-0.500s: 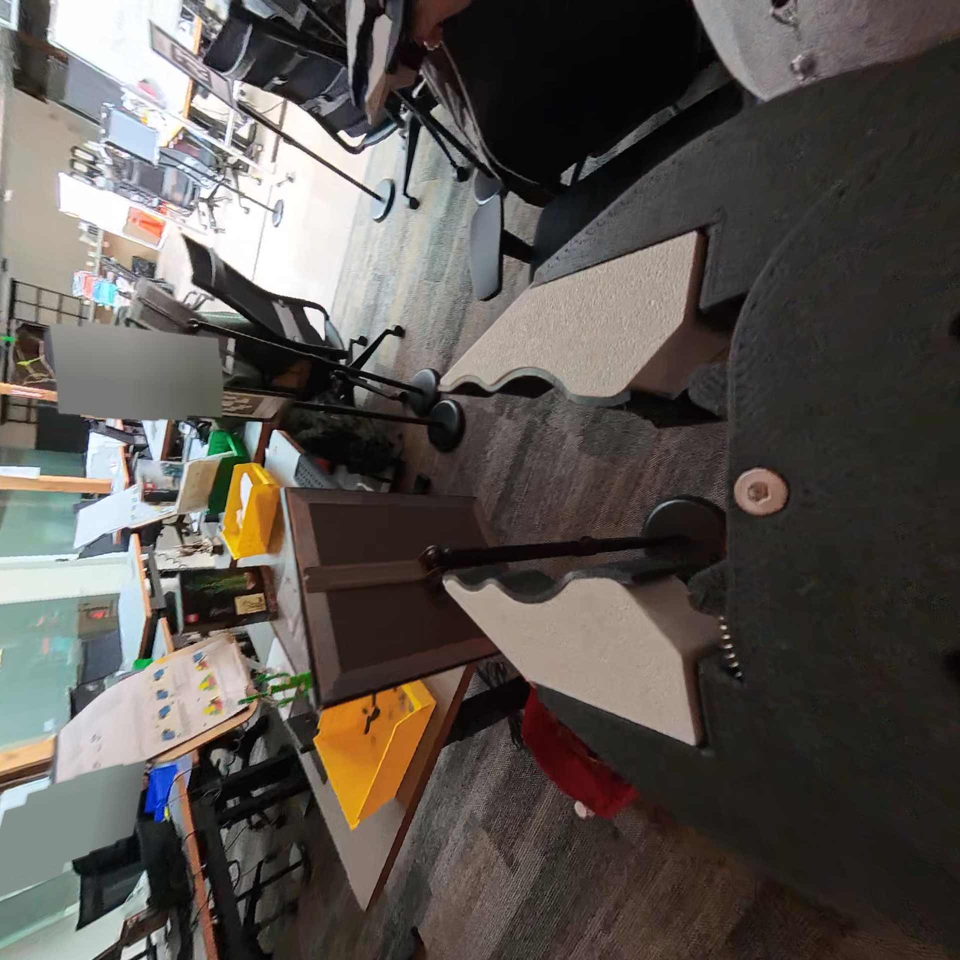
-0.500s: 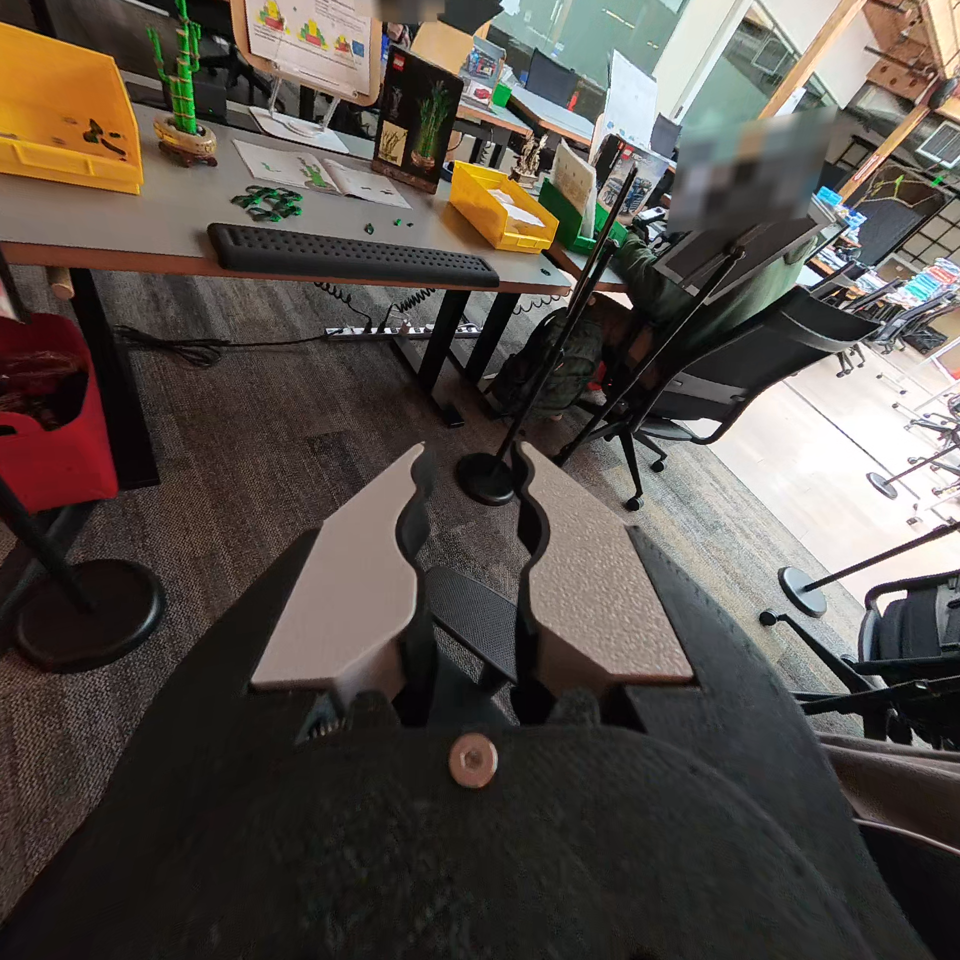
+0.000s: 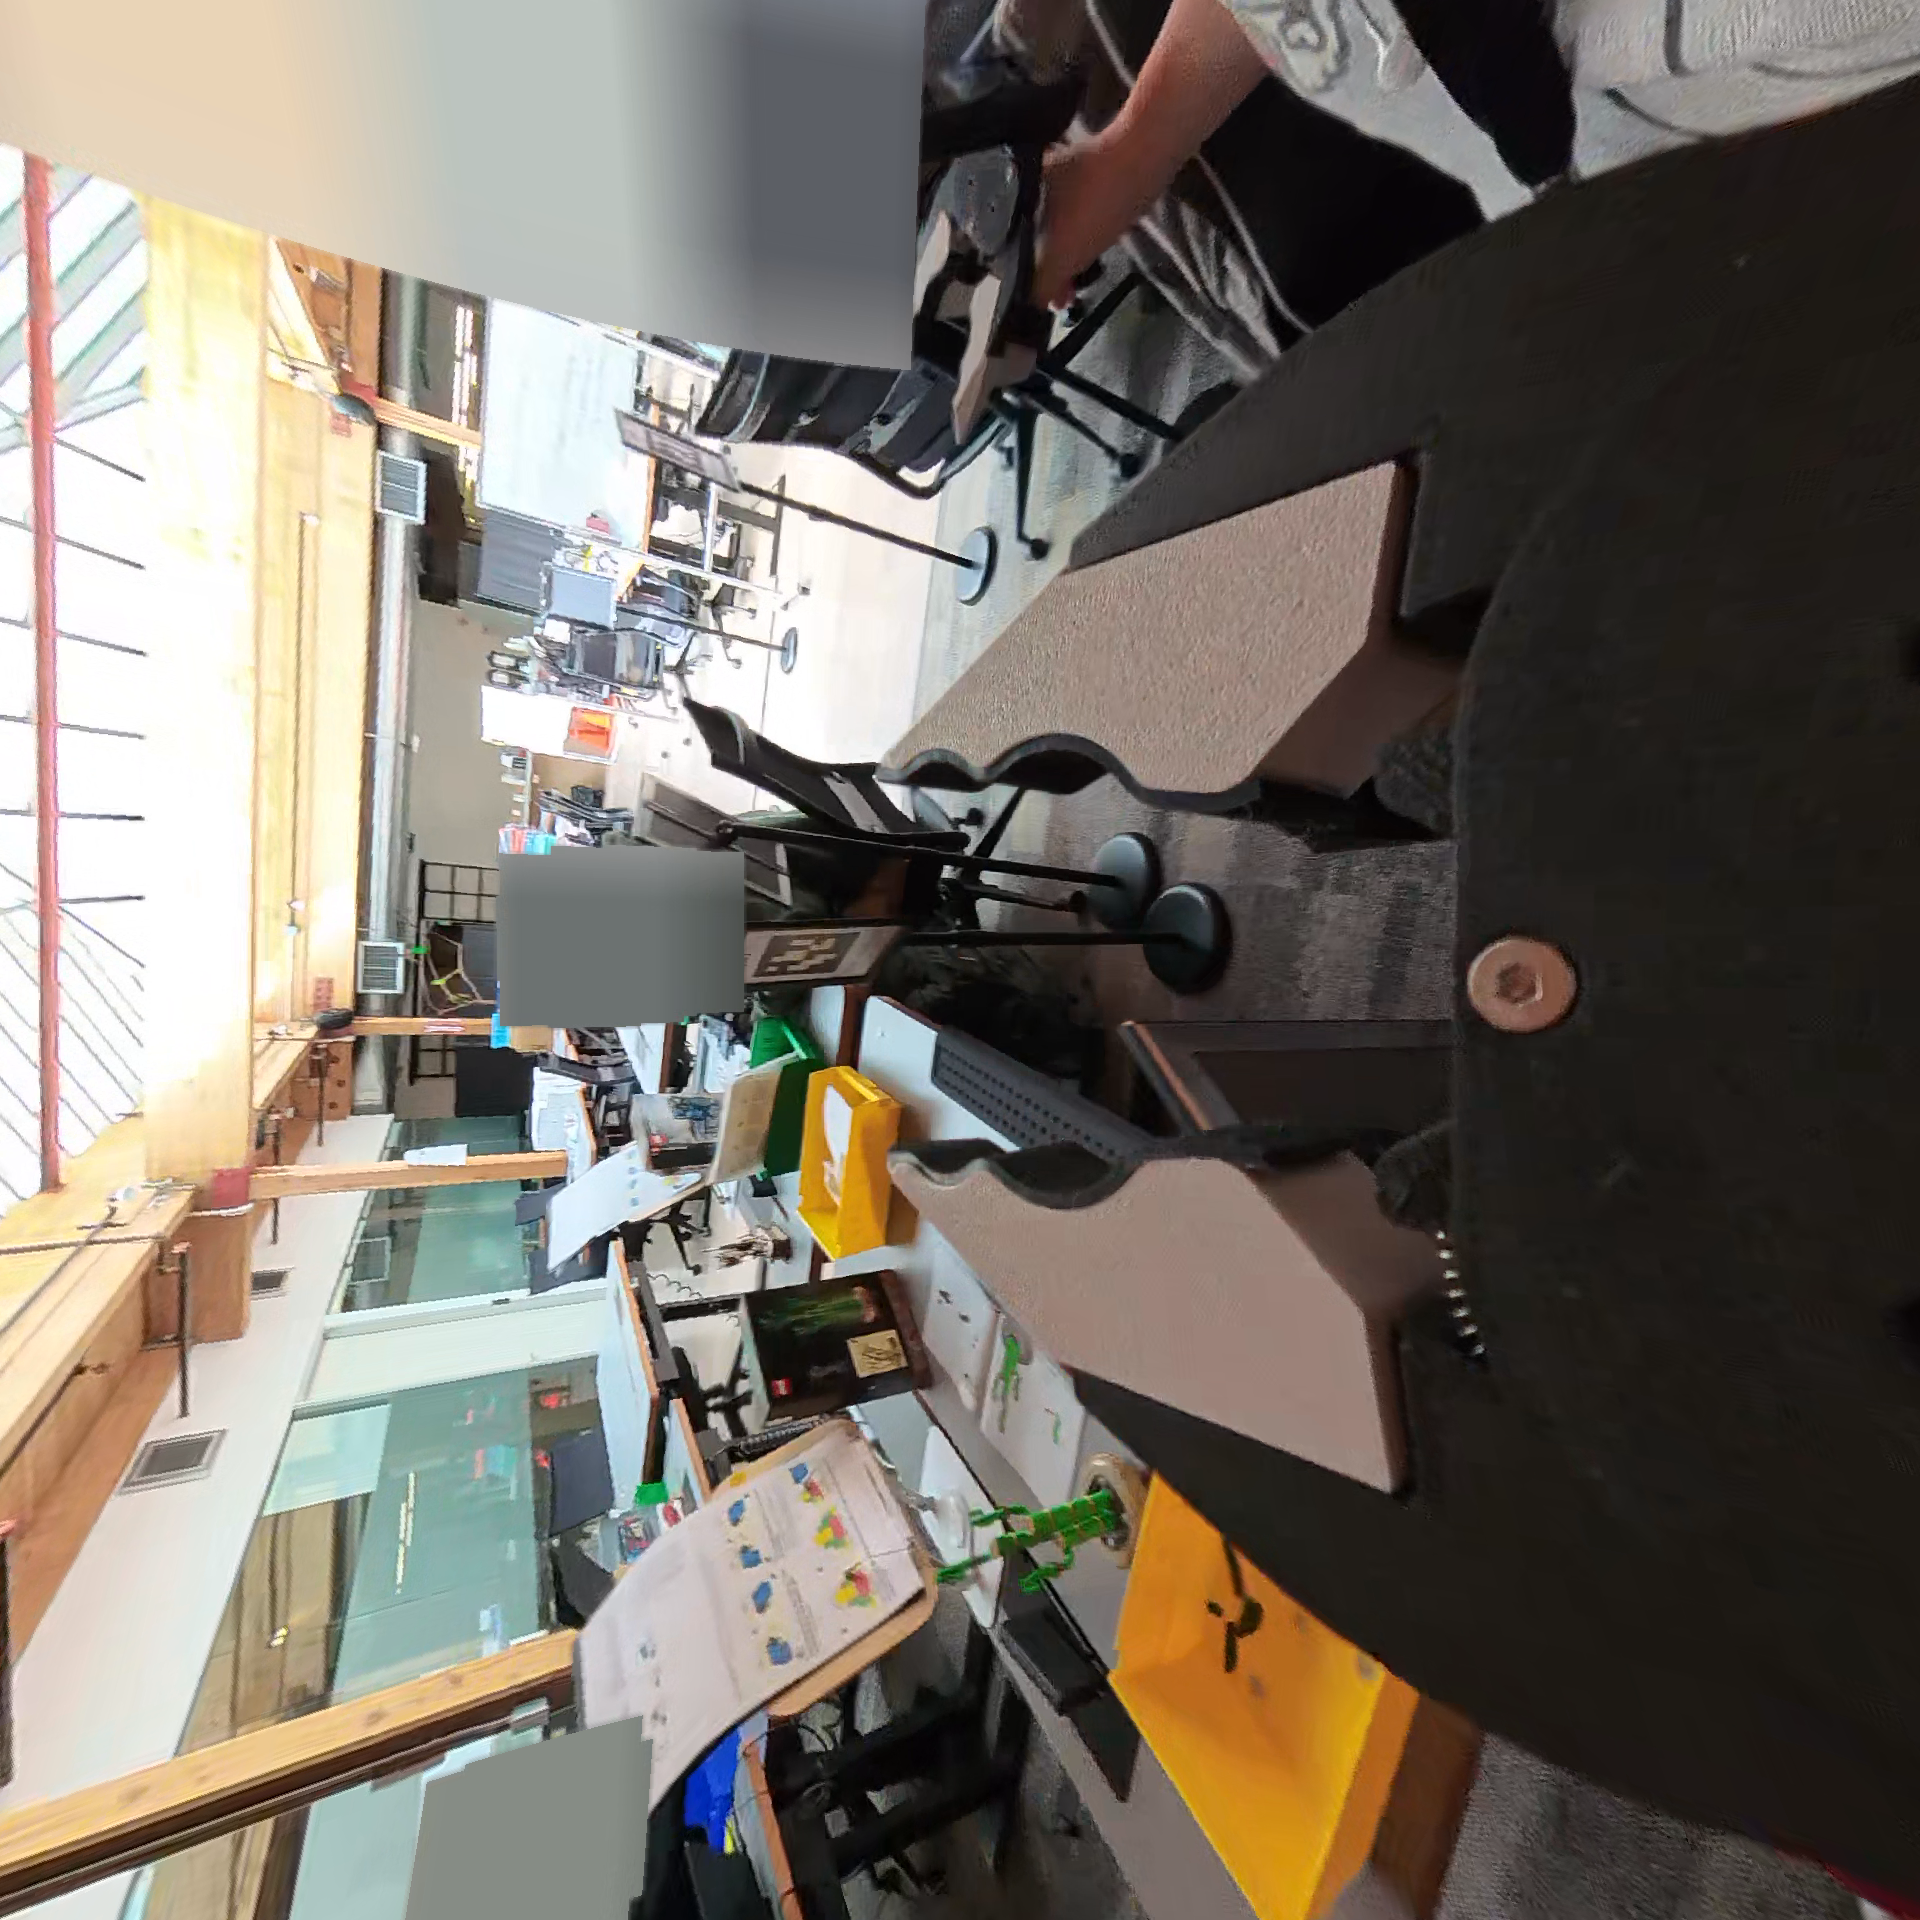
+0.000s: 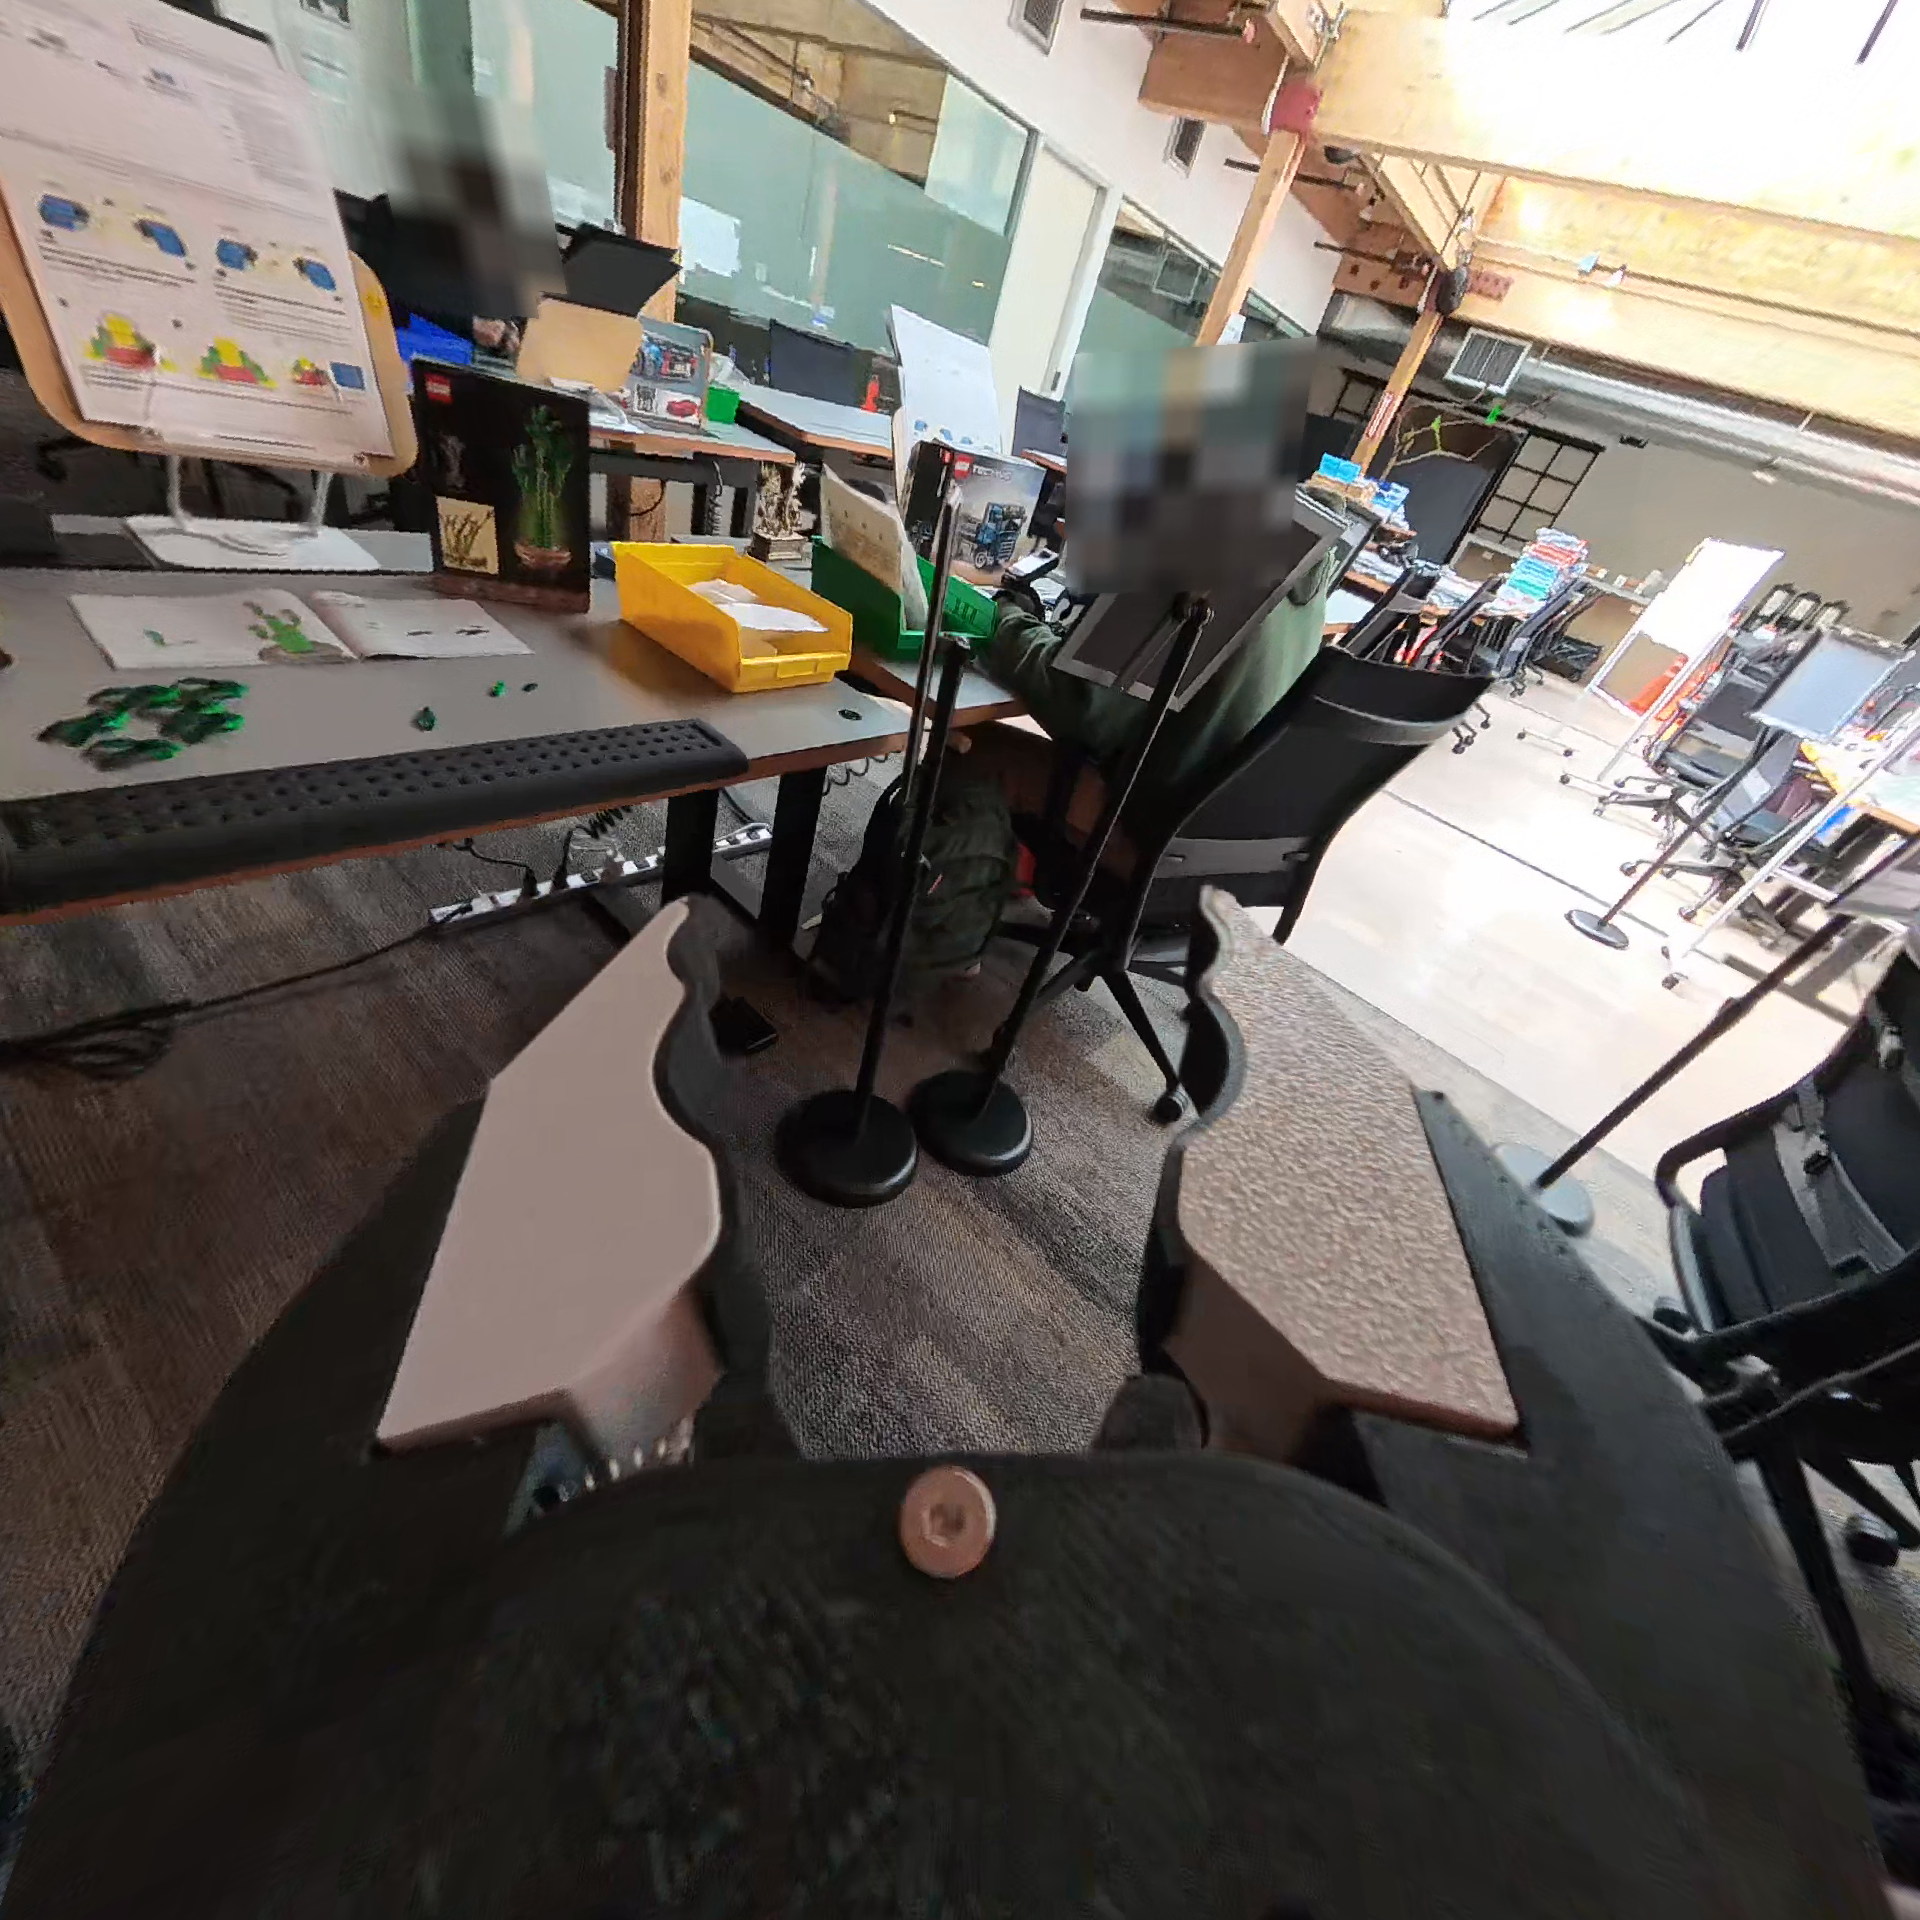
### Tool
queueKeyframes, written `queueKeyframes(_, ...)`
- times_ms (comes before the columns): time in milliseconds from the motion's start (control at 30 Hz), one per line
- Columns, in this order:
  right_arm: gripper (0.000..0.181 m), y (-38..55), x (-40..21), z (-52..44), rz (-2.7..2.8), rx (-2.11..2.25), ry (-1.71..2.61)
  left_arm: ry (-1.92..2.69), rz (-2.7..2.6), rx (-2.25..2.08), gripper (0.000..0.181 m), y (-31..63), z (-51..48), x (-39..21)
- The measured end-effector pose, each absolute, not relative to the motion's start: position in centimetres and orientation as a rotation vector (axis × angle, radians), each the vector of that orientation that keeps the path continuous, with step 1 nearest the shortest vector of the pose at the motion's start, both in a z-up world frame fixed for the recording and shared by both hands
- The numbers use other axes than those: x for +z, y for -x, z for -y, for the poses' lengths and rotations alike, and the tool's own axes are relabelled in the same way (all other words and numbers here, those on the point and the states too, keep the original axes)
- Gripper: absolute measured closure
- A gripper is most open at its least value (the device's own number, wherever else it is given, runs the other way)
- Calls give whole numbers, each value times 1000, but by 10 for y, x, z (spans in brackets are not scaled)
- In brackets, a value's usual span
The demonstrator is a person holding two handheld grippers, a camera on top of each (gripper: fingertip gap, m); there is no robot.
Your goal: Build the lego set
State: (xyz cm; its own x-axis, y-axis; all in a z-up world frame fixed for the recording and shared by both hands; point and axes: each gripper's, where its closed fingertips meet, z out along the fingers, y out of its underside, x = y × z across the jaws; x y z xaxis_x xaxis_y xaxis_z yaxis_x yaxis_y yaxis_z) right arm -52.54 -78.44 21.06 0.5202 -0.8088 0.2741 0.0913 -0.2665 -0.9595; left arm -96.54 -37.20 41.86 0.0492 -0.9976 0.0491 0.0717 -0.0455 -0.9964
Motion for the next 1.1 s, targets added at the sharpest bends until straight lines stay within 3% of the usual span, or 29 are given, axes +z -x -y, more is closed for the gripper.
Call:
queueKeyframes(67,94,469,220,764,-630,-960,1568,1188,-1093,-1231,115,925,354,432)
queueKeyframes(200,135,350,250,732,-553,-1050,1480,1173,-1121,-1076,115,830,299,448)
queueKeyframes(367,157,257,294,690,-451,-1023,1545,1149,-1238,-1076,121,702,252,473)
queueKeyframes(467,160,221,309,669,-430,-985,1589,1161,-1341,-1007,122,641,230,455)
queueKeyframes(633,162,205,322,628,-380,-919,1618,1236,-1618,-1058,132,548,220,374)
queueKeyframes(900,156,186,283,576,-326,-915,1882,1245,-1909,-1000,132,440,176,238)
queueKeyframes(1100,152,163,260,581,-516,-905,1888,1212,-1956,-1031,127,371,165,196)
